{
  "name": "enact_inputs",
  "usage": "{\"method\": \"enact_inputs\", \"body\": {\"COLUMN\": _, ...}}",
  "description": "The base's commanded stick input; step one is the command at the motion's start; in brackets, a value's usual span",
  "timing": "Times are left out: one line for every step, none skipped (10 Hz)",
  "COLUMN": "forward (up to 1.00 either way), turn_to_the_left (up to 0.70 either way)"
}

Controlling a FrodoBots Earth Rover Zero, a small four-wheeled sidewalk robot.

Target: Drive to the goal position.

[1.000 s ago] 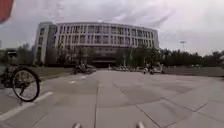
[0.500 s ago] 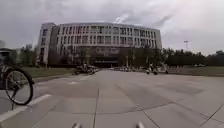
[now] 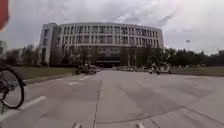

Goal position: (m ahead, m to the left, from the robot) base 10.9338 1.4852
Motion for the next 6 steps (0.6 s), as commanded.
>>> {"method": "enact_inputs", "body": {"forward": 0.45, "turn_to_the_left": 0.00}}
{"method": "enact_inputs", "body": {"forward": 0.45, "turn_to_the_left": 0.00}}
{"method": "enact_inputs", "body": {"forward": 0.45, "turn_to_the_left": 0.00}}
{"method": "enact_inputs", "body": {"forward": 0.45, "turn_to_the_left": 0.00}}
{"method": "enact_inputs", "body": {"forward": 0.45, "turn_to_the_left": 0.00}}
{"method": "enact_inputs", "body": {"forward": 0.45, "turn_to_the_left": 0.00}}
